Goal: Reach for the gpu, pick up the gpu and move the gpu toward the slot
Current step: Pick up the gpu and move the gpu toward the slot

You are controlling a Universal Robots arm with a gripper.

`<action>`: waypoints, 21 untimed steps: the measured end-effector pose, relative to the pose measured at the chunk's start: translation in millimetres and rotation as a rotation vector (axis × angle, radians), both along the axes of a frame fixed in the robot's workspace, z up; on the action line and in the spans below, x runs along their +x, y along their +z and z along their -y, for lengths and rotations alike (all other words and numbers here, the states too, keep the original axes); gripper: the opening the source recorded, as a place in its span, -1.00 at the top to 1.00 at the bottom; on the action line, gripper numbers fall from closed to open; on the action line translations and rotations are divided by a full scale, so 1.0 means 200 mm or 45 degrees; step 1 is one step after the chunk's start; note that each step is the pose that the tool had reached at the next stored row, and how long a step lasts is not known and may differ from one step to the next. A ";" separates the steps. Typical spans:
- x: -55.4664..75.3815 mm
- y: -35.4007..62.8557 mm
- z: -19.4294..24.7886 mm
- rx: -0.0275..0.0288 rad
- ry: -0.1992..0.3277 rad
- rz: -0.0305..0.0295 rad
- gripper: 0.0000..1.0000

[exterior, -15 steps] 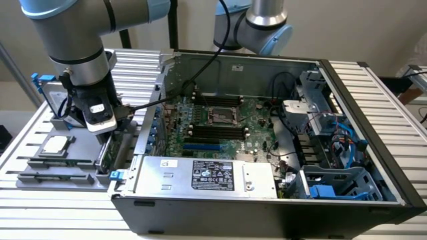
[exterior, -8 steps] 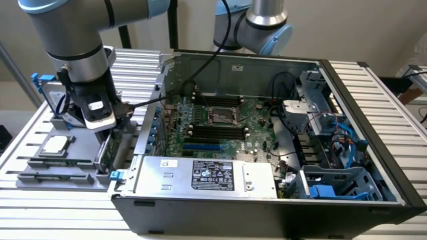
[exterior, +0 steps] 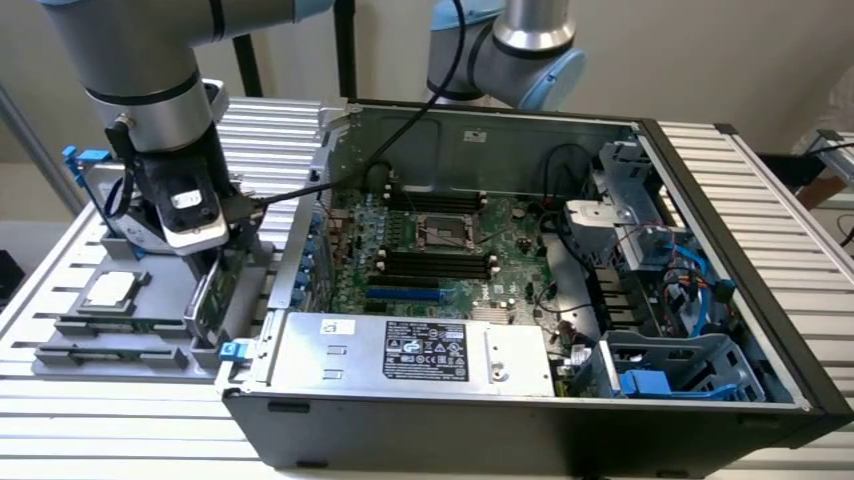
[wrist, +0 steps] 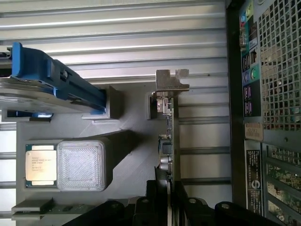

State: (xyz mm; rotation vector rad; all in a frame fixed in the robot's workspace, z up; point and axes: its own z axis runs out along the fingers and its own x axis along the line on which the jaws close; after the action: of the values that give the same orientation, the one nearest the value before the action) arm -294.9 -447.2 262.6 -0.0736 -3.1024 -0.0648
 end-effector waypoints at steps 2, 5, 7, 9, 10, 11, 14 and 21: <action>0.00 0.035 0.000 0.0006 0.000 0.0001 0.47; 0.00 0.101 0.000 0.0010 0.000 -0.0001 0.47; 0.00 0.146 0.000 0.0014 0.000 0.0001 0.47; 0.00 0.192 0.000 0.0015 0.000 0.0000 0.47; 0.00 0.216 0.001 0.0015 0.001 0.0000 0.47; 0.01 0.238 0.001 0.0013 0.001 -0.0002 0.47; 0.03 0.306 0.002 0.0015 0.004 -0.0003 0.47; 0.11 0.465 0.010 0.0075 0.019 -0.0015 0.47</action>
State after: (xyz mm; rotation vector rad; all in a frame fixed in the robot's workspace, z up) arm -272.9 -449.3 355.6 -0.0502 -3.1010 -0.0735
